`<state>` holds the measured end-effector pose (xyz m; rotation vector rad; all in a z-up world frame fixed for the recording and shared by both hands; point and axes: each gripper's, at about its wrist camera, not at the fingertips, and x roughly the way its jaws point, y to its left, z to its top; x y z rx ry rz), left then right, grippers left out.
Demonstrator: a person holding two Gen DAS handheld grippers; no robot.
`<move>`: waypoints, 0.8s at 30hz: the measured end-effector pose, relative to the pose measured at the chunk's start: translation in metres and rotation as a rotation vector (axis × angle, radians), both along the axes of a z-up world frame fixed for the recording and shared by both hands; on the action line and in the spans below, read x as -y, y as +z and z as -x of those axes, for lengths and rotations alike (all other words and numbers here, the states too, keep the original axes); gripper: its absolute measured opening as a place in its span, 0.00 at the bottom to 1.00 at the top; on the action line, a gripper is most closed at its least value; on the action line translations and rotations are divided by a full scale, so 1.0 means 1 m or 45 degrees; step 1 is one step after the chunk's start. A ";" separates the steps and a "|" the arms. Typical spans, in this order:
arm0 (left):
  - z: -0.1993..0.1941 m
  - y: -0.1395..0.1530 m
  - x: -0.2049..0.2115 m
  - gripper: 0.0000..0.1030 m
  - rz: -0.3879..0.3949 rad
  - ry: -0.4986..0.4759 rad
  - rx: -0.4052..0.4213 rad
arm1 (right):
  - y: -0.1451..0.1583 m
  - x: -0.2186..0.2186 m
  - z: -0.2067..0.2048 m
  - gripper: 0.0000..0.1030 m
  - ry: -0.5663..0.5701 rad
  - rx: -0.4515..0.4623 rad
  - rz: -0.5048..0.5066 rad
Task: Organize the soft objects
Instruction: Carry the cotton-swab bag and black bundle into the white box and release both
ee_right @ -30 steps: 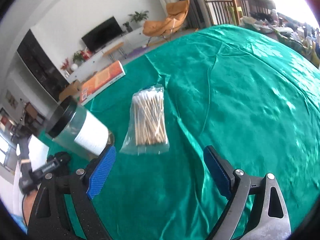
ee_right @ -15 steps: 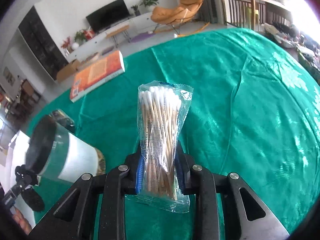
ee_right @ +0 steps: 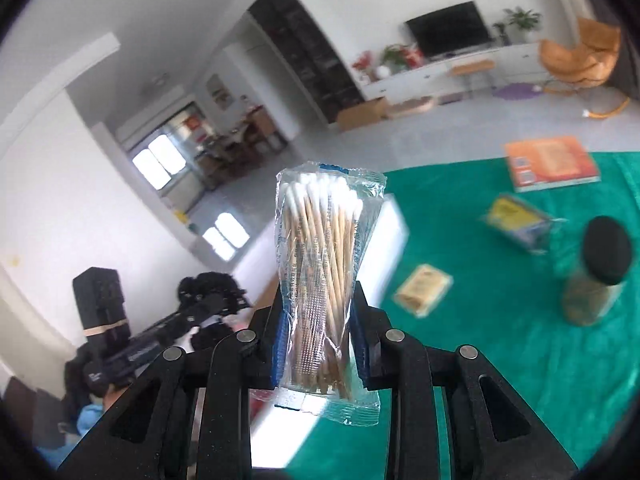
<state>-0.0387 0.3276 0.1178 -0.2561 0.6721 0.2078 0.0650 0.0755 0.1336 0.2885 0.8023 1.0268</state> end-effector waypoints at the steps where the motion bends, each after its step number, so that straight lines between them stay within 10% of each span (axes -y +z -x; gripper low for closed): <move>1: 0.004 -0.009 -0.013 0.88 -0.043 0.073 -0.052 | -0.005 -0.022 0.006 0.46 0.053 -0.032 -0.020; 3: 0.015 -0.025 -0.034 1.00 -0.086 0.196 -0.077 | -0.019 -0.052 0.010 0.81 0.147 -0.109 -0.023; 9: 0.023 -0.040 -0.035 1.00 0.007 0.279 0.018 | -0.067 -0.006 0.008 0.80 -0.116 0.116 0.298; 14: -0.019 -0.024 0.048 1.00 0.161 -0.058 0.120 | -0.165 0.088 -0.010 0.80 -0.574 0.204 0.804; 24: -0.083 -0.104 0.247 1.00 0.073 -0.641 -0.101 | -0.216 0.218 -0.028 0.80 -1.034 0.021 0.933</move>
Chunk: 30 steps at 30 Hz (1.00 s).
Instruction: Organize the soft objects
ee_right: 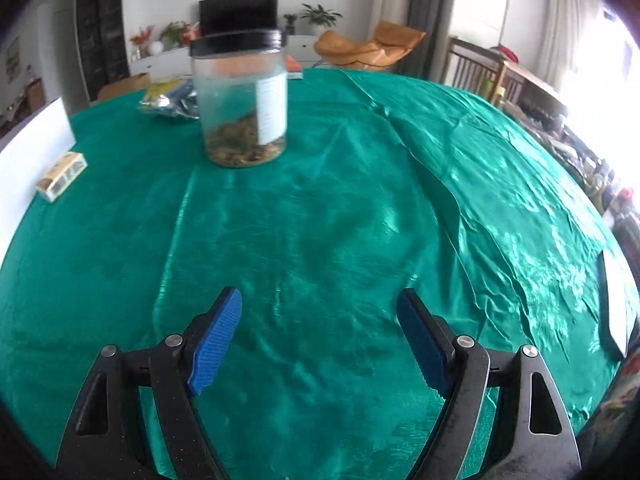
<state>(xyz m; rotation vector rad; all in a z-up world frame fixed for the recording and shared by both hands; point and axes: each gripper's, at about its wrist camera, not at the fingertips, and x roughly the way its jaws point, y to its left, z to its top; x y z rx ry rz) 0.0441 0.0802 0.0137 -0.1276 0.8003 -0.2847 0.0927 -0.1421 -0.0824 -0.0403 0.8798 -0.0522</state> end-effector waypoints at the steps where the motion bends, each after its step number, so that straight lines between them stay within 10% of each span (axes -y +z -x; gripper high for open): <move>1: -0.010 -0.018 0.009 1.00 -0.044 -0.004 -0.039 | 0.002 0.004 0.001 0.80 -0.003 0.003 -0.035; 9: -0.044 -0.094 0.018 1.00 -0.305 0.043 -0.147 | 0.004 0.027 0.005 0.81 -0.015 -0.002 -0.076; 30: -0.046 -0.091 0.016 1.00 -0.293 0.050 -0.145 | 0.002 0.017 0.012 0.84 -0.010 -0.003 -0.075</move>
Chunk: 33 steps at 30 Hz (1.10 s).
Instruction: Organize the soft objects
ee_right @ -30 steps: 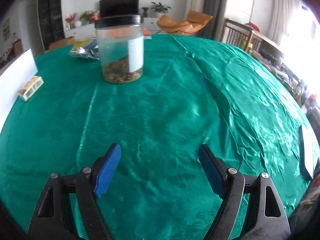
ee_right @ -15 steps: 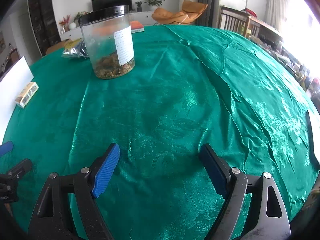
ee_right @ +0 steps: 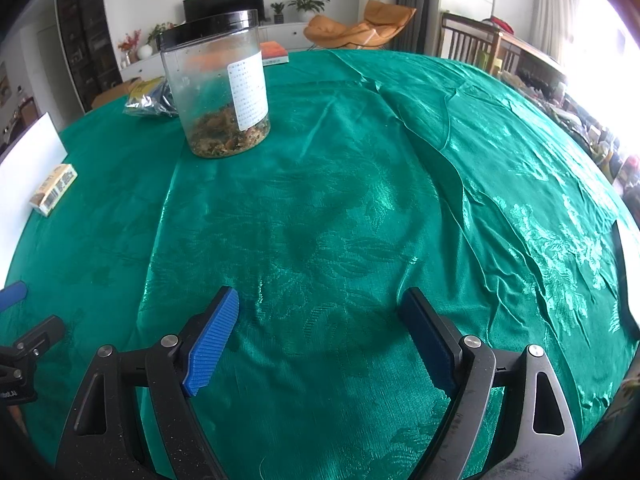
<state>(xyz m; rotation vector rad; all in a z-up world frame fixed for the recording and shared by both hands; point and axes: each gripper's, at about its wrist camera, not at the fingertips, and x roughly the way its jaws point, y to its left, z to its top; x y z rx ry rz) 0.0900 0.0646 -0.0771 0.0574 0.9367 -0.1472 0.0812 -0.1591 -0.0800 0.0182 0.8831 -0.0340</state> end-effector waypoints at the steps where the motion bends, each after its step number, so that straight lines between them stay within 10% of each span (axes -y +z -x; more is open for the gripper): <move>1: 0.000 0.000 0.000 1.00 0.000 0.000 0.000 | 0.000 0.001 0.000 0.84 0.000 0.000 0.000; 33: 0.000 0.000 0.000 1.00 0.001 0.000 0.000 | 0.000 0.000 0.000 0.84 0.000 -0.001 0.000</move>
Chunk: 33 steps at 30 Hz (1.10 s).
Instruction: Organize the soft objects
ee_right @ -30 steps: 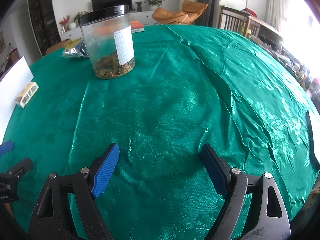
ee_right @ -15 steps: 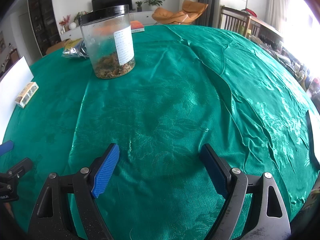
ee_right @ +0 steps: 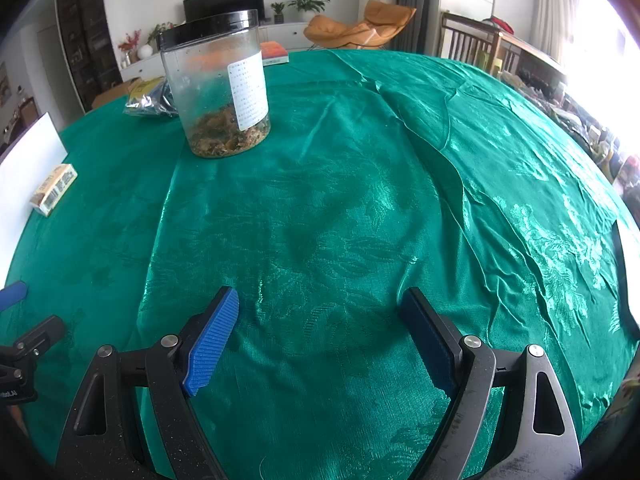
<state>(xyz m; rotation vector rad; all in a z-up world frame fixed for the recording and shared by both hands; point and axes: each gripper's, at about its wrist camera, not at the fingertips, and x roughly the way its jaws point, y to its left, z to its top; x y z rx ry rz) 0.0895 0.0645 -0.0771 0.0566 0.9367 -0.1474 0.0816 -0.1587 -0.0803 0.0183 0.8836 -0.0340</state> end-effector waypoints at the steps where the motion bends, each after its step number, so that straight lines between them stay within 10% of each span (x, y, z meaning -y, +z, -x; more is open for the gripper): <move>1: 0.000 0.000 0.000 1.00 0.000 0.000 0.000 | 0.000 0.000 0.000 0.84 0.000 0.000 0.000; 27: 0.000 0.000 0.000 1.00 0.000 0.000 0.000 | 0.000 0.000 -0.001 0.84 0.005 -0.003 -0.002; 33: 0.000 0.000 0.000 1.00 0.001 0.000 0.000 | 0.067 -0.057 -0.011 0.83 0.294 0.158 0.092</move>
